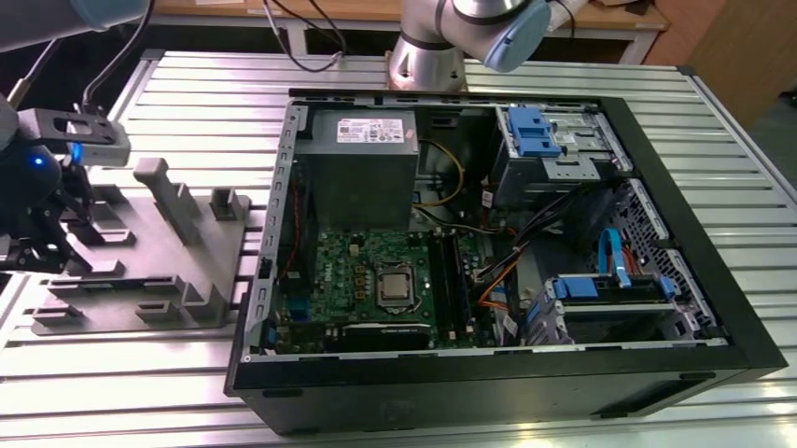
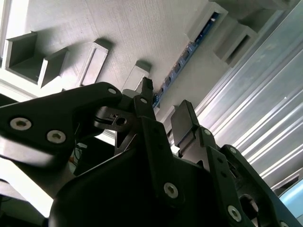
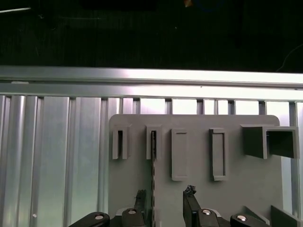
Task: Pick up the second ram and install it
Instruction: 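Pick up the second ram and move it above second insertion slot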
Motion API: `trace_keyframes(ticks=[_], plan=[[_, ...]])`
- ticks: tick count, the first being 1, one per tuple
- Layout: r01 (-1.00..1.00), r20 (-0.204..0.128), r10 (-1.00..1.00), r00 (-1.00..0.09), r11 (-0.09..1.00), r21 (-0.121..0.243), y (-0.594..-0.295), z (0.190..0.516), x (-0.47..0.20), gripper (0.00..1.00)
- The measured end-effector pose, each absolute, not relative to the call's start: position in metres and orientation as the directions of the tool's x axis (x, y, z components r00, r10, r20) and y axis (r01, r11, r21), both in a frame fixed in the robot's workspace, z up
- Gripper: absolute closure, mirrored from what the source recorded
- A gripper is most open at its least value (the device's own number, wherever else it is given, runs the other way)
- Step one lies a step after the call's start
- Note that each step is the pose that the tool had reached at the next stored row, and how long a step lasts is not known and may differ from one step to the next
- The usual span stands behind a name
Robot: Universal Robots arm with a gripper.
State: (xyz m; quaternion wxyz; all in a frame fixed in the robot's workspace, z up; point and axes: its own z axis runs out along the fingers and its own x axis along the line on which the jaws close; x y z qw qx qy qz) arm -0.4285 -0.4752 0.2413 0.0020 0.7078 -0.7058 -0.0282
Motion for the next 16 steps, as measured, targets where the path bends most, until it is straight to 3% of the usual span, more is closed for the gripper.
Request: trace_keyframes(ticks=[16], plan=[[-0.999, -0.037, -0.999, 0.013, -0.014, 0.042, -0.4779, 0.2332, -0.4285, 0.59]])
